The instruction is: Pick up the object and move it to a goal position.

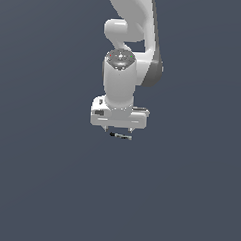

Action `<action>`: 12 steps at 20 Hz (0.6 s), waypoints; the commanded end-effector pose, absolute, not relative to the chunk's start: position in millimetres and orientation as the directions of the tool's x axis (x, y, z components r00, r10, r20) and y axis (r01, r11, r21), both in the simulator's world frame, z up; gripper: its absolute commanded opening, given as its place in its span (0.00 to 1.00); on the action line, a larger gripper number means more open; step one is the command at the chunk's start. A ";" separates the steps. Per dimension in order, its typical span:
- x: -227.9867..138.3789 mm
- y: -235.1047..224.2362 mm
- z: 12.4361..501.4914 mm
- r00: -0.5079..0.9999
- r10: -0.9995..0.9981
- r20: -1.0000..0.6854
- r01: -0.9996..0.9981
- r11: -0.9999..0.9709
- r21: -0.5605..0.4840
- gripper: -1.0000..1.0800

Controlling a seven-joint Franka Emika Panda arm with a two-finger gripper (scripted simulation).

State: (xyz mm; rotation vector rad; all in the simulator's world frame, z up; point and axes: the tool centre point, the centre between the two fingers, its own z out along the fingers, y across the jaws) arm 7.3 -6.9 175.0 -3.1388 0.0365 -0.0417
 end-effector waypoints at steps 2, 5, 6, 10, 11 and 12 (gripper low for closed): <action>7.4 -7.3 175.1 0.999 -0.024 0.027 -0.024 -1.000 -0.002 0.96; 8.6 -13.3 176.8 0.999 -0.030 0.032 -0.030 -1.000 0.004 0.96; 9.3 -16.7 177.7 0.999 -0.034 0.036 -0.034 -0.999 0.008 0.96; 11.7 -29.1 181.2 0.998 -0.047 0.047 -0.048 -0.999 0.022 0.96; 11.9 -30.2 181.5 0.998 -0.048 0.048 -0.049 -0.999 0.023 0.96; 12.0 -30.3 181.4 0.998 -0.048 0.048 -0.049 -0.999 0.023 0.96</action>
